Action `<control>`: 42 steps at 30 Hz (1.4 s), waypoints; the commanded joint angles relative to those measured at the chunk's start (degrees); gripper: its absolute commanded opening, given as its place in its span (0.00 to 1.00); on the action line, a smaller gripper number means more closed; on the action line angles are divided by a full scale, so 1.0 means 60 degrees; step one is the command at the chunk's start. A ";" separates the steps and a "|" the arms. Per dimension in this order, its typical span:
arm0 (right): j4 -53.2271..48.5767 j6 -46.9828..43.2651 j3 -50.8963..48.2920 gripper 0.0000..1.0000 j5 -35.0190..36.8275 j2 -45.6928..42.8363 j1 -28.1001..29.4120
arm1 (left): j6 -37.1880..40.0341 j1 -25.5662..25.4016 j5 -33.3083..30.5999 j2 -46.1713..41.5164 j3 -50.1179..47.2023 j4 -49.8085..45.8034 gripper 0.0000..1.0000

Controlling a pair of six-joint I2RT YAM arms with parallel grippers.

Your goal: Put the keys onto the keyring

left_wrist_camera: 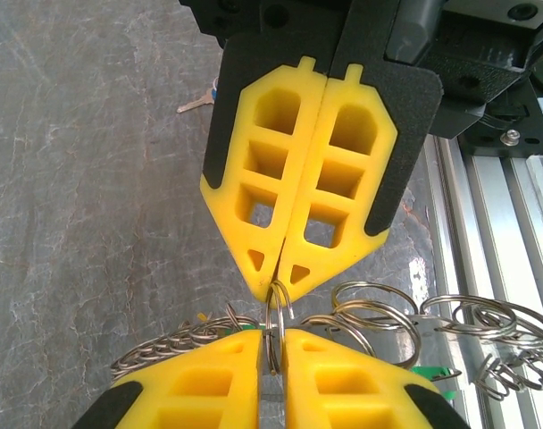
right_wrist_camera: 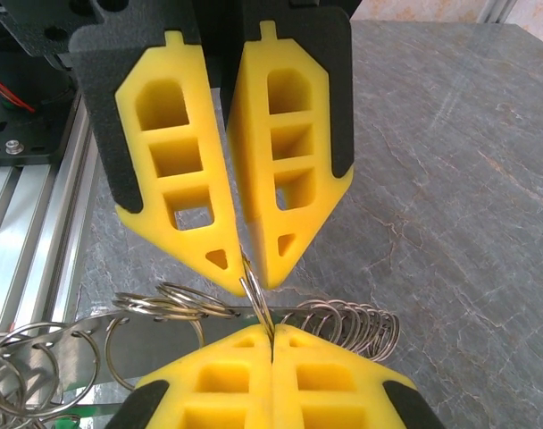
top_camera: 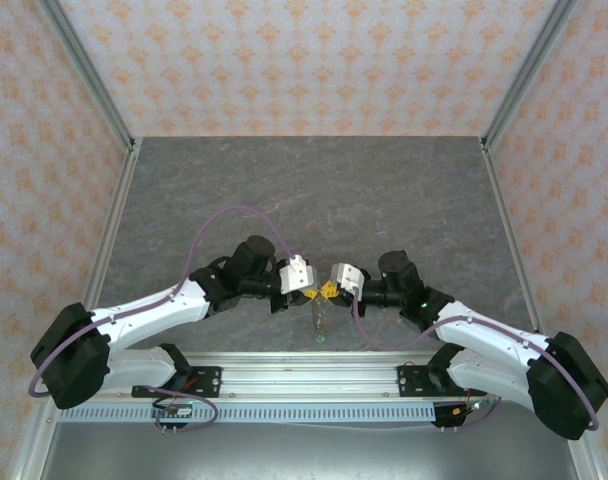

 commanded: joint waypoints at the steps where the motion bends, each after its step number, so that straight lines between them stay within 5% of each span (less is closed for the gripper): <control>1: 0.0499 0.0120 0.0025 0.00 -0.0246 -0.0069 -0.0021 | 0.0055 -0.0040 -0.0070 0.0063 0.0105 -0.0054 0.14; 6: 0.0469 0.0138 0.0014 0.00 -0.0247 -0.0069 -0.0021 | 0.0074 -0.0032 -0.0099 0.0124 0.0148 -0.0068 0.00; 9: 0.0303 0.0064 -0.0025 0.01 -0.0041 -0.0119 -0.0021 | 0.0056 -0.0040 -0.0185 0.0004 0.0094 0.0004 0.00; 15: -0.0132 0.0350 -0.0149 0.28 0.0985 -0.0968 -0.0019 | -0.0020 -0.0033 -0.0525 -0.0233 0.0060 0.0062 0.00; 23: 0.0062 0.3946 -0.0612 0.35 0.6626 -0.2877 -0.0021 | -0.0864 -0.0040 -0.1633 -0.0658 -0.0329 0.0623 0.00; 30: -0.3718 0.8343 0.0566 0.33 1.0497 -0.2690 -0.0245 | -0.1531 -0.0040 -0.1926 -0.1493 -0.1080 0.1221 0.00; 34: -0.5938 1.0125 0.1244 0.34 1.0288 -0.2143 -0.1130 | -0.1722 -0.0040 -0.2096 -0.2005 -0.1354 0.1157 0.00; 42: -0.6801 1.0791 0.1293 0.35 0.8222 -0.1656 -0.2764 | -0.2028 -0.0040 -0.2232 -0.2487 -0.1759 0.1140 0.00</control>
